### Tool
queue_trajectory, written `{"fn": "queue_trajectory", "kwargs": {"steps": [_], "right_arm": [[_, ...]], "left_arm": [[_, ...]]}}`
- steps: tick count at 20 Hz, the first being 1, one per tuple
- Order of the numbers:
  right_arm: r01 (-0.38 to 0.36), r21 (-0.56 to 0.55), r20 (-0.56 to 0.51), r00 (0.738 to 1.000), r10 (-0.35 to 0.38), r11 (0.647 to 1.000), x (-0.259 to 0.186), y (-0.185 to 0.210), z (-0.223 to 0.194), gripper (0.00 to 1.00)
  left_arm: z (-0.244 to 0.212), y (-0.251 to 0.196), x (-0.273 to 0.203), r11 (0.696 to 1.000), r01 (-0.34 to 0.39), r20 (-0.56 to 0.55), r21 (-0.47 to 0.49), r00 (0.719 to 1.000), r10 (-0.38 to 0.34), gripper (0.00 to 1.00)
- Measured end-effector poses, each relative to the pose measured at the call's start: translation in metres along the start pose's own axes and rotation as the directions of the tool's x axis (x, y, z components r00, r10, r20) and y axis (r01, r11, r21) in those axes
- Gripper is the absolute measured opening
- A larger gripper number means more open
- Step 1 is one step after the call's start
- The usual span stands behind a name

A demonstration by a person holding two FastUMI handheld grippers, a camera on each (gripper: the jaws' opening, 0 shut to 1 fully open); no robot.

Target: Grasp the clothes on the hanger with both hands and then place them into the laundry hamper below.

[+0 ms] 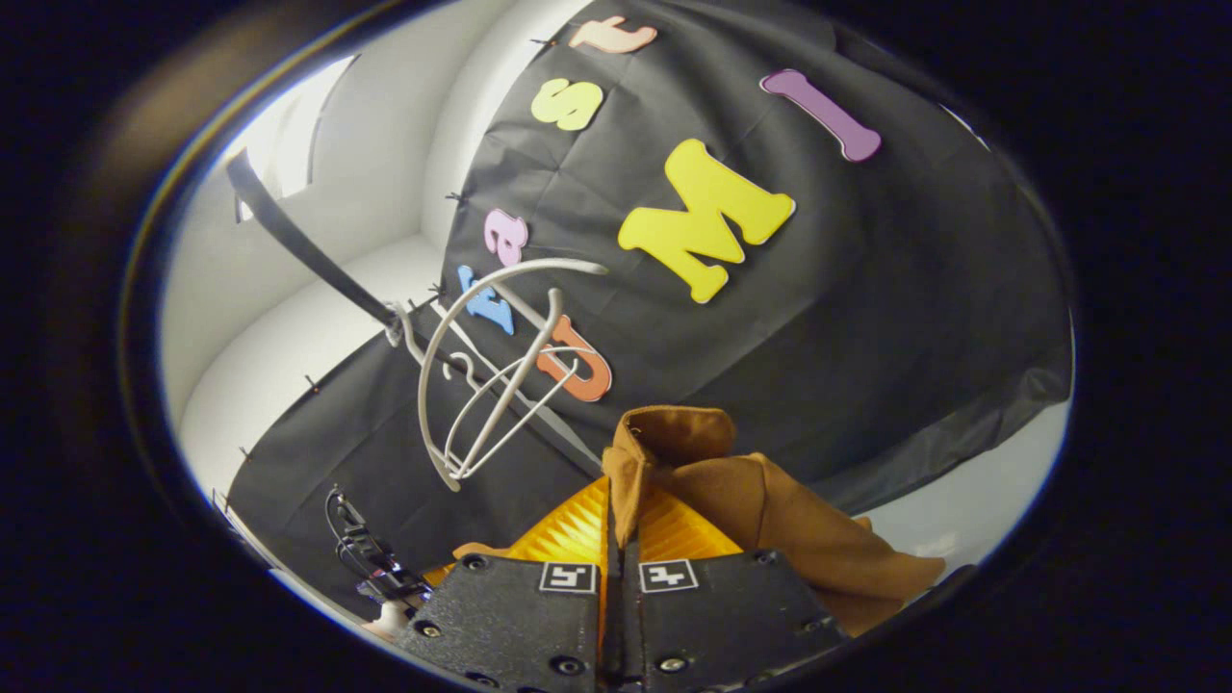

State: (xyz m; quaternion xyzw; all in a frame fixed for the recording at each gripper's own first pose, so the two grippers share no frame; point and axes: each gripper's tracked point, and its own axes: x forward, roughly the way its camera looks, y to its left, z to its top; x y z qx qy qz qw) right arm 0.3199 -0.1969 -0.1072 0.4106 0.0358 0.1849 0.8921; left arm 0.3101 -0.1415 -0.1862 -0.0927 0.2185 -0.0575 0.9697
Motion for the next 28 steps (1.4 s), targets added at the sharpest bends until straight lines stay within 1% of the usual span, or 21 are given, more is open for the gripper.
{"fn": "queue_trajectory", "kwargs": {"steps": [1,4,5,6,7,10,12,13,14,15,16,17,19,20,21,24,25,26,28], "right_arm": [[-0.007,-0.012,0.006,1.000,0.007,1.000,0.001,0.011,0.000,0.03],[-0.040,-0.048,0.014,0.999,0.041,0.998,0.000,0.051,-0.005,0.03],[-0.058,-0.060,0.011,0.998,0.058,0.997,0.000,0.066,-0.009,0.03],[-0.075,-0.069,0.006,0.997,0.076,0.995,0.000,0.081,-0.015,0.03],[-0.095,-0.077,-0.003,0.995,0.096,0.992,0.002,0.095,-0.022,0.03],[-0.127,-0.096,-0.047,0.991,0.122,0.987,0.014,0.127,-0.048,0.03],[-0.138,-0.084,-0.069,0.989,0.132,0.987,0.021,0.138,-0.068,0.03],[-0.135,-0.085,-0.080,0.988,0.129,0.987,0.025,0.140,-0.074,0.03],[-0.121,-0.093,-0.092,0.989,0.113,0.988,0.028,0.138,-0.081,0.03],[-0.107,-0.100,-0.101,0.990,0.097,0.989,0.028,0.135,-0.090,0.03],[-0.092,-0.102,-0.116,0.990,0.080,0.991,0.028,0.130,-0.098,0.03],[-0.072,-0.097,-0.124,0.990,0.060,0.993,0.028,0.121,-0.106,0.03],[-0.016,-0.089,-0.163,0.987,0.002,0.996,0.024,0.097,-0.130,0.03],[0.016,-0.089,-0.186,0.982,-0.032,0.996,0.022,0.082,-0.144,0.03],[0.051,-0.096,-0.211,0.975,-0.070,0.994,0.018,0.066,-0.159,0.03],[0.145,-0.121,-0.284,0.943,-0.174,0.982,0.007,0.020,-0.199,0.03],[0.175,-0.134,-0.304,0.929,-0.208,0.975,0.004,0.006,-0.210,0.03],[0.204,-0.143,-0.324,0.915,-0.241,0.968,0.002,-0.007,-0.220,0.03],[0.251,-0.167,-0.368,0.881,-0.296,0.954,-0.003,-0.032,-0.245,0.04]], "left_arm": [[0.008,-0.007,-0.005,1.000,0.022,0.016,0.012,1.000,-0.022,0.00],[0.027,-0.032,-0.019,0.992,0.107,0.047,0.064,0.993,-0.110,0.00],[0.033,-0.042,-0.024,0.987,0.139,0.059,0.084,0.988,-0.144,0.05],[0.038,-0.052,-0.028,0.981,0.169,0.063,0.097,0.983,-0.175,0.00],[0.043,-0.066,-0.032,0.972,0.207,0.068,0.112,0.974,-0.215,0.05],[0.041,-0.102,-0.041,0.940,0.308,0.050,0.146,0.947,-0.318,0.05],[0.031,-0.118,-0.048,0.918,0.366,0.026,0.151,0.927,-0.374,0.05],[0.025,-0.122,-0.049,0.910,0.384,0.012,0.157,0.920,-0.391,0.05],[0.017,-0.124,-0.050,0.903,0.399,-0.004,0.162,0.915,-0.403,0.00],[0.008,-0.124,-0.049,0.897,0.411,-0.018,0.161,0.910,-0.414,0.05],[-0.004,-0.124,-0.049,0.892,0.426,-0.042,0.154,0.904,-0.424,0.00],[-0.018,-0.123,-0.046,0.887,0.437,-0.058,0.147,0.899,-0.434,0.05],[-0.048,-0.119,-0.036,0.881,0.454,-0.105,0.132,0.890,-0.443,0.00],[-0.066,-0.118,-0.032,0.879,0.464,-0.135,0.109,0.883,-0.449,0.05],[-0.081,-0.120,-0.027,0.875,0.475,-0.164,0.092,0.874,-0.457,0.00],[-0.138,-0.109,-0.016,0.878,0.474,-0.251,0.066,0.860,-0.445,0.00],[-0.156,-0.104,-0.014,0.883,0.465,-0.280,0.063,0.857,-0.432,0.05],[-0.172,-0.099,-0.012,0.884,0.464,-0.308,0.057,0.850,-0.427,0.00],[-0.206,-0.091,-0.010,0.888,0.457,-0.367,0.048,0.835,-0.409,0.00]]}}
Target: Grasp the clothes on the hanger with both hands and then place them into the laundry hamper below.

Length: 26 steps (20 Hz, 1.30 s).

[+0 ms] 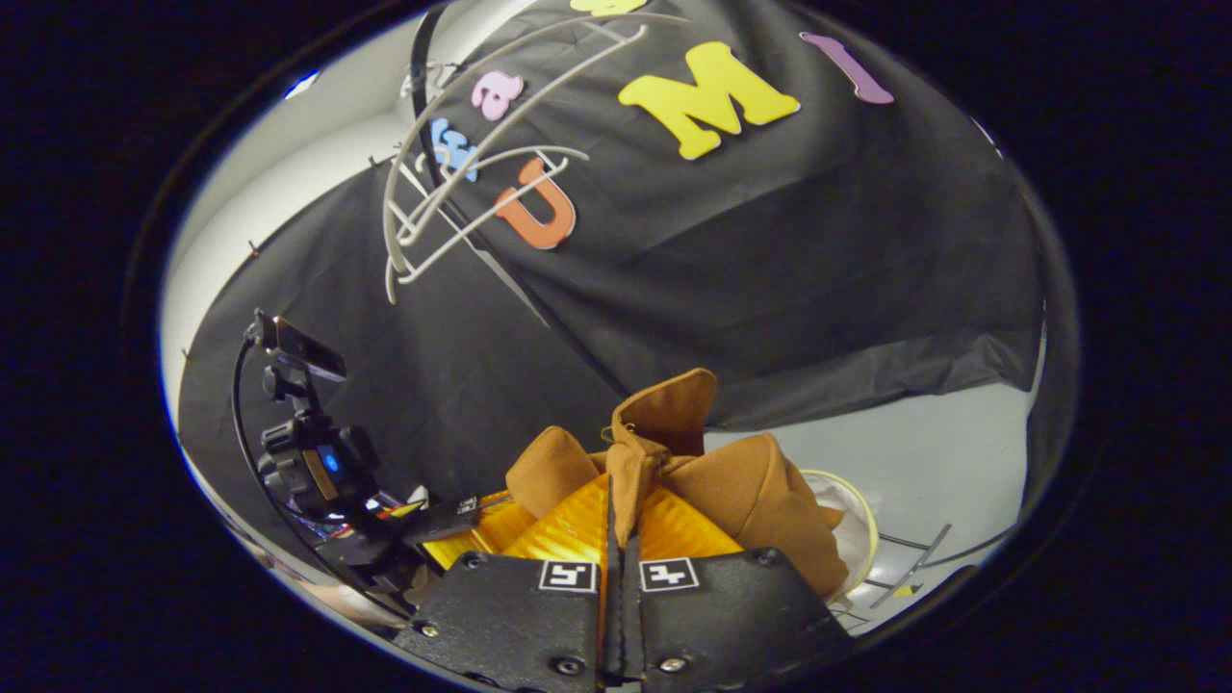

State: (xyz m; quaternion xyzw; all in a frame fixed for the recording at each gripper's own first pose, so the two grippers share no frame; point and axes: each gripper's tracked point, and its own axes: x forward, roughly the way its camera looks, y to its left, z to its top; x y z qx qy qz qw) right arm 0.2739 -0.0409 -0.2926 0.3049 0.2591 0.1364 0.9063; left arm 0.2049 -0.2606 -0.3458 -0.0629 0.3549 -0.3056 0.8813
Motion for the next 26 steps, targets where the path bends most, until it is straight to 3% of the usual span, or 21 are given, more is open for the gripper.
{"fn": "queue_trajectory", "kwargs": {"steps": [4,7,13,16,24,25,26], "right_arm": [[0.102,-0.030,-0.123,0.987,-0.105,0.994,0.019,-0.033,-0.049,0.04],[0.175,-0.047,-0.218,0.959,-0.181,0.983,0.028,-0.062,-0.095,0.03],[0.308,-0.082,-0.382,0.868,-0.316,0.948,0.030,-0.078,-0.147,0.04],[0.331,-0.113,-0.411,0.843,-0.348,0.937,0.036,-0.074,-0.152,0.04],[0.376,-0.160,-0.414,0.814,-0.408,0.913,0.036,-0.080,-0.152,0.04],[0.378,-0.161,-0.415,0.812,-0.410,0.912,0.033,-0.081,-0.152,0.04],[0.385,-0.163,-0.415,0.809,-0.417,0.908,0.030,-0.084,-0.152,0.04]], "left_arm": [[-0.063,0.015,0.010,1.000,-0.025,-0.134,-0.010,0.991,0.023,0.00],[-0.104,0.027,0.013,0.998,-0.054,-0.225,-0.043,0.973,0.043,0.00],[-0.156,0.034,0.010,0.992,-0.109,-0.372,-0.058,0.925,0.080,0.00],[-0.167,0.032,0.008,0.990,-0.142,-0.438,-0.024,0.891,0.117,0.00],[-0.178,0.040,0.007,0.986,-0.167,-0.472,0.012,0.868,0.153,0.00],[-0.178,0.042,0.005,0.984,-0.178,-0.474,0.010,0.865,0.161,0.01],[-0.178,0.041,0.004,0.984,-0.181,-0.479,-0.002,0.864,0.158,0.10]]}}
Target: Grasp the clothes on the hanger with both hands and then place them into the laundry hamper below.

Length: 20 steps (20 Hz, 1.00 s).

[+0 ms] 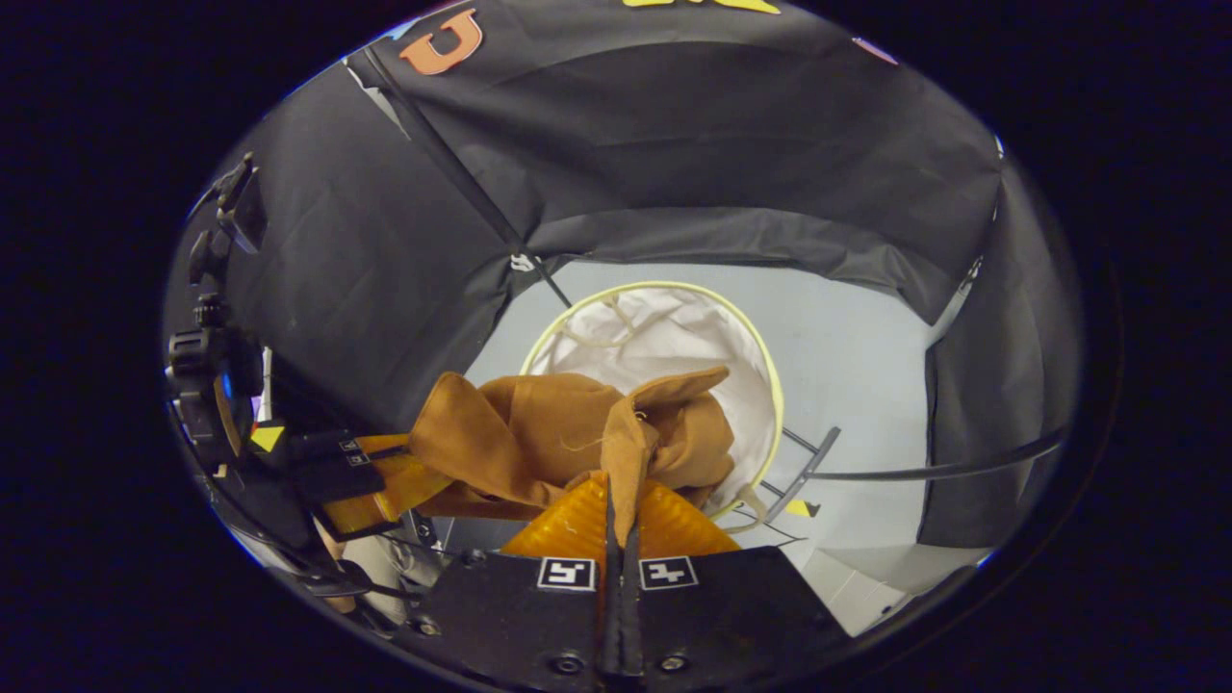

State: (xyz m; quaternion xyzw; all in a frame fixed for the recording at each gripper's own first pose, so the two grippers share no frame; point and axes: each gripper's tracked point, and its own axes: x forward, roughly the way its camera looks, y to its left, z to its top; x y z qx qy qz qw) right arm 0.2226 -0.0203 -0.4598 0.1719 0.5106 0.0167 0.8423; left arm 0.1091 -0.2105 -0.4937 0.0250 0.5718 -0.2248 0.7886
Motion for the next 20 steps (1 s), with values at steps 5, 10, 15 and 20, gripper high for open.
{"fn": "queue_trajectory", "kwargs": {"steps": [5,10,15,20], "right_arm": [[0.004,0.009,0.000,1.000,-0.004,1.000,-0.005,0.003,0.003,0.29],[0.074,0.013,-0.018,0.997,-0.074,0.997,0.003,-0.015,-0.016,0.92],[0.099,0.003,-0.024,0.995,-0.099,0.995,0.004,-0.019,-0.025,0.92],[0.111,-0.010,-0.001,0.994,-0.111,0.994,-0.003,-0.011,-0.023,0.92]], "left_arm": [[0.001,0.011,-0.002,1.000,-0.017,0.028,-0.026,0.999,0.018,0.73],[-0.018,0.026,-0.005,0.998,-0.055,0.010,-0.023,0.998,0.055,0.96],[-0.021,0.030,-0.010,0.998,-0.058,0.019,-0.019,0.998,0.058,0.96],[-0.017,0.028,-0.017,0.997,-0.071,0.039,0.017,0.997,0.070,1.00]]}}
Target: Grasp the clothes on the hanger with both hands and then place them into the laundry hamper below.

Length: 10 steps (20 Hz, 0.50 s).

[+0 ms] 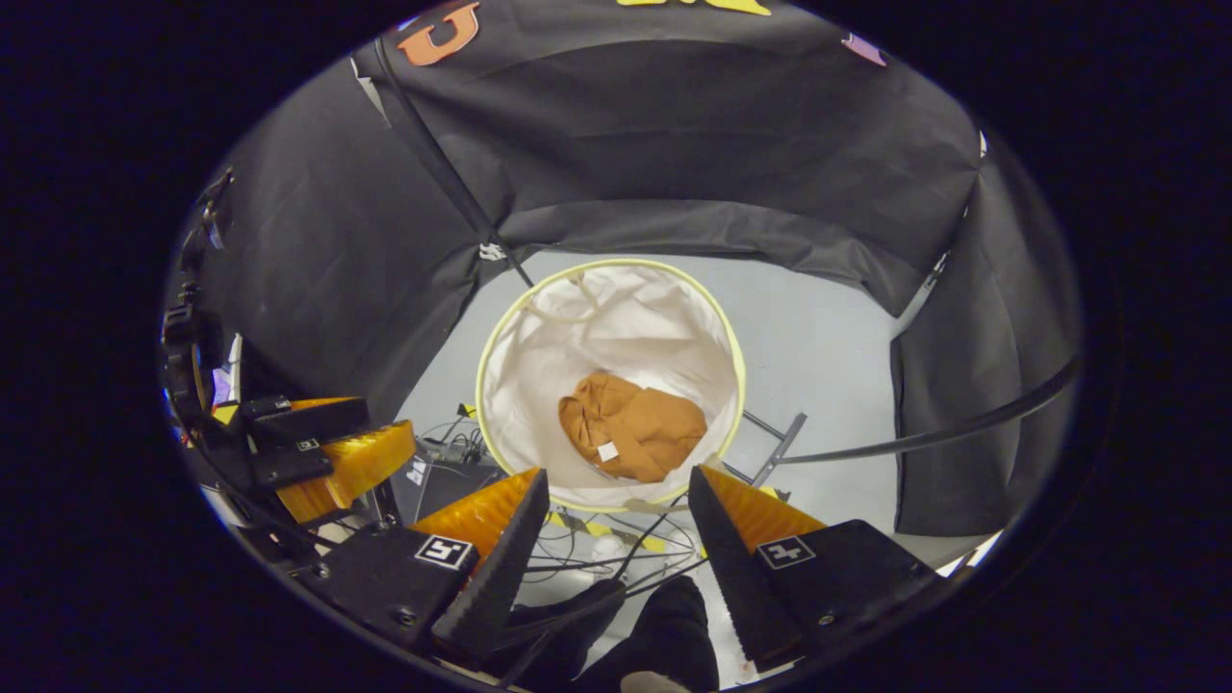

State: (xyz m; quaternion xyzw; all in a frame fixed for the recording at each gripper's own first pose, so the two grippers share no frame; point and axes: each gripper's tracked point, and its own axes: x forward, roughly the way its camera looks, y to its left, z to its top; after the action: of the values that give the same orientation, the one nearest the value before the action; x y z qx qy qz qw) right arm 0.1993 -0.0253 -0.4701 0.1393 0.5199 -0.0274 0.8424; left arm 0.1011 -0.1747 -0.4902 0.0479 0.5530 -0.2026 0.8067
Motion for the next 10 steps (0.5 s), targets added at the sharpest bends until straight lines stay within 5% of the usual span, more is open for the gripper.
{"fn": "queue_trajectory", "kwargs": {"steps": [10], "right_arm": [[0.071,-0.070,0.224,0.973,-0.053,0.995,-0.098,-0.014,0.025,0.93]], "left_arm": [[0.049,-0.039,-0.074,0.991,-0.013,0.244,0.135,0.970,-0.020,0.96]]}}
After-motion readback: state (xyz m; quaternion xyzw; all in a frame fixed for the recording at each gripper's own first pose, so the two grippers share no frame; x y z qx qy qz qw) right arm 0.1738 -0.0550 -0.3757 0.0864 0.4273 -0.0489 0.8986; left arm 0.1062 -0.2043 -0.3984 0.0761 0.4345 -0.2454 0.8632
